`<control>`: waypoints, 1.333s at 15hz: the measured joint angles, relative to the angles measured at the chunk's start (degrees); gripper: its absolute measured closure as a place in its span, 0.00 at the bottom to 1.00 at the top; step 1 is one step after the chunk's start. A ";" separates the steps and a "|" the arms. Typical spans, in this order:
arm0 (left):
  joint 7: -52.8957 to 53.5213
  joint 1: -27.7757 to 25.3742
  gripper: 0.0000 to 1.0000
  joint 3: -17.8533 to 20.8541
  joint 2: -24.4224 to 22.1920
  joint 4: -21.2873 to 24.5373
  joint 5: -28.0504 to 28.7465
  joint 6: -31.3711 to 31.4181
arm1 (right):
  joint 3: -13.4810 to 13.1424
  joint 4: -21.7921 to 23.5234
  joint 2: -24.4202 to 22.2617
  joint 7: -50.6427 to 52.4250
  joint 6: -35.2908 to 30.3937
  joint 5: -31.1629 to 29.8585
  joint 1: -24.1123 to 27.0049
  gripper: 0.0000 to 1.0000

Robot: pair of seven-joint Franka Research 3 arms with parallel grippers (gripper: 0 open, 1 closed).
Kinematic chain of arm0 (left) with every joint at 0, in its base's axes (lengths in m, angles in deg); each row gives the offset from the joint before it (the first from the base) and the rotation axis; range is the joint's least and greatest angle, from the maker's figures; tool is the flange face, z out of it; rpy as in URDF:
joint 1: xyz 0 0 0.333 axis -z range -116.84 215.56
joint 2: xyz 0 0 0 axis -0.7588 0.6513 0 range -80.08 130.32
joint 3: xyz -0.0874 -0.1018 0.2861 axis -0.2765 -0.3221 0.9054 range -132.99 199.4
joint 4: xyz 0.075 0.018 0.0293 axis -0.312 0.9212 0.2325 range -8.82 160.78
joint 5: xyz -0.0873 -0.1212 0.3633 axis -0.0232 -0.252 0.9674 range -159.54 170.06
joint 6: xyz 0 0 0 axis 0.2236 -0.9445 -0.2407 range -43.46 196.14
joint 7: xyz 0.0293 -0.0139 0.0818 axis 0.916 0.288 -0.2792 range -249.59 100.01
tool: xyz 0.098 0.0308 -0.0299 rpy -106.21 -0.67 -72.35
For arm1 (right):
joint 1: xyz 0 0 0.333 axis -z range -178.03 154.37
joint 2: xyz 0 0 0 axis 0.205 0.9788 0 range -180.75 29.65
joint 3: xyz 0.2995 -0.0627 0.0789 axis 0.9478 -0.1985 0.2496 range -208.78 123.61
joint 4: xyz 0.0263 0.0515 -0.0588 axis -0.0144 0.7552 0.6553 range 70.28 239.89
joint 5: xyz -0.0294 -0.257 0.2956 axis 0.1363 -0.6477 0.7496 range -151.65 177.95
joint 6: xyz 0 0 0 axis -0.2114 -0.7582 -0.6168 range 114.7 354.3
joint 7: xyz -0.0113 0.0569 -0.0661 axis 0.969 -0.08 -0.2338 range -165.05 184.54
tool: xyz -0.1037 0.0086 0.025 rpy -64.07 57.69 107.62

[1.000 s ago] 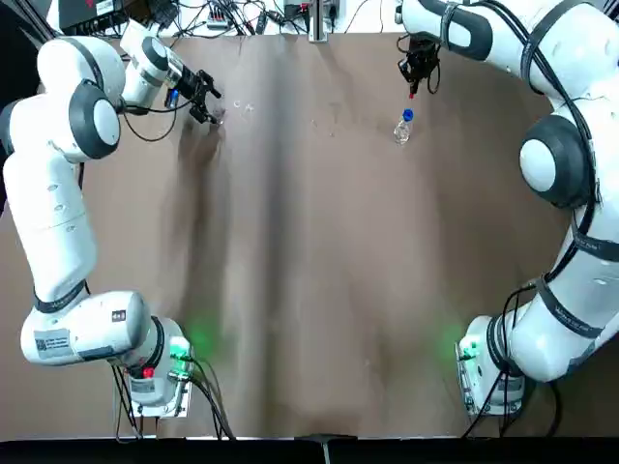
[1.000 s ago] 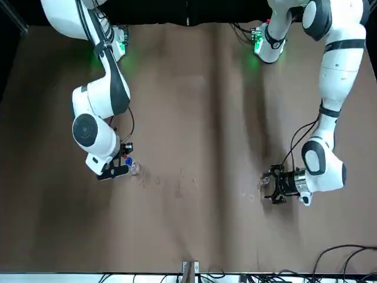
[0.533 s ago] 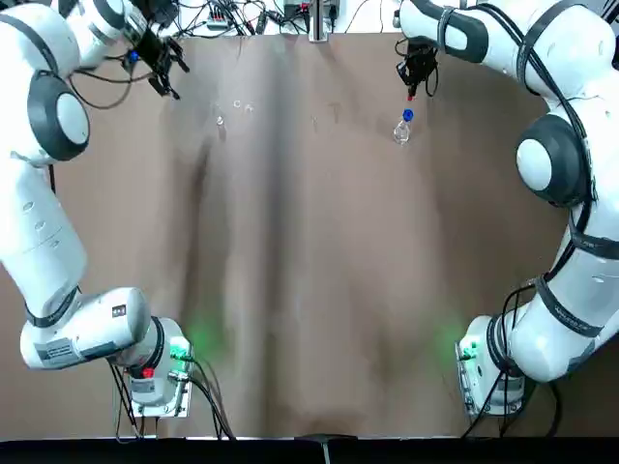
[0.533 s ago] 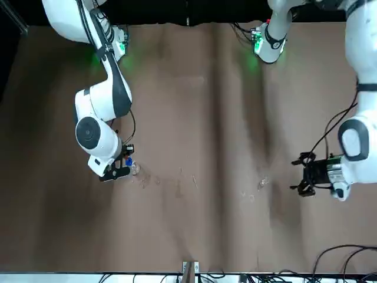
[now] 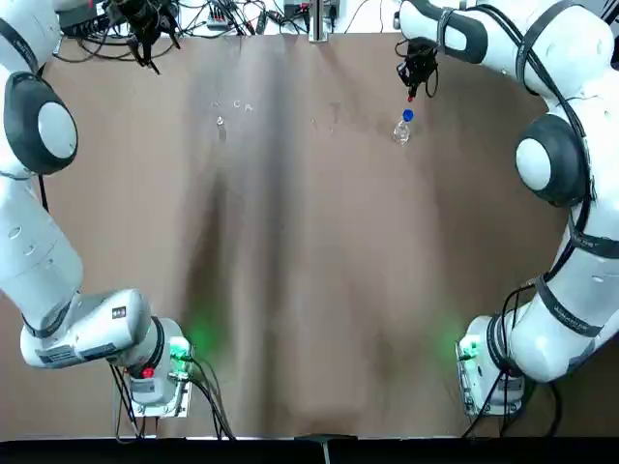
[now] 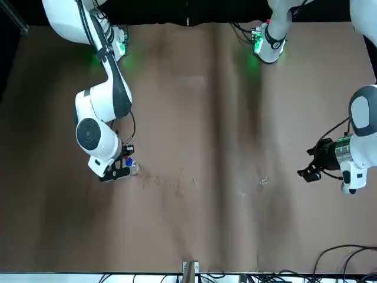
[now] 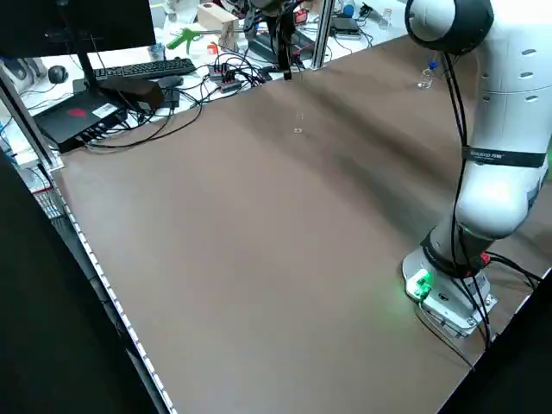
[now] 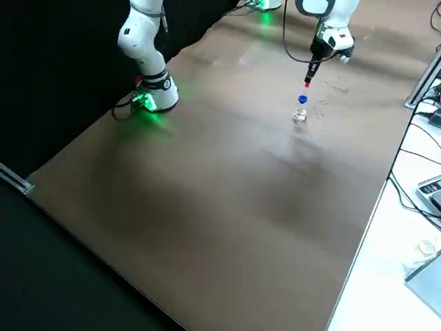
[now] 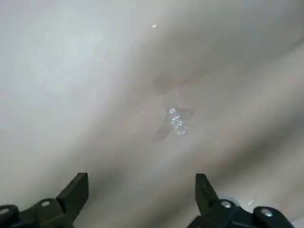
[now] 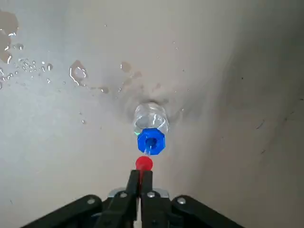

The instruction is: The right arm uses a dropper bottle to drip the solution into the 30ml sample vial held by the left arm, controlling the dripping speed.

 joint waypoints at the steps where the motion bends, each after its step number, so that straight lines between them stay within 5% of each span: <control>1: 4.48 0.13 0.01 -0.19 -0.78 -0.21 1.28 -0.39 | -0.03 0.01 0.00 0.00 0.00 0.00 0.03 0.88; 9: 29.40 0.40 0.01 -3.15 -8.02 -0.58 9.71 -4.92 | -0.04 -0.32 -0.11 0.91 0.16 0.01 0.08 0.20; 14: 33.48 0.86 0.01 -4.31 -11.78 -0.57 11.08 -11.07 | -0.06 -2.11 -4.55 5.09 -8.01 0.11 0.71 0.19; 16: 33.75 1.06 0.01 -6.94 -14.04 -0.55 14.06 -13.94 | -0.15 -2.50 -10.47 8.10 -14.89 0.12 1.72 0.00; 20: 33.79 1.76 0.01 -9.10 -14.55 -0.47 18.07 -14.32 | -0.28 -2.54 -18.19 9.02 -22.23 0.01 3.05 0.00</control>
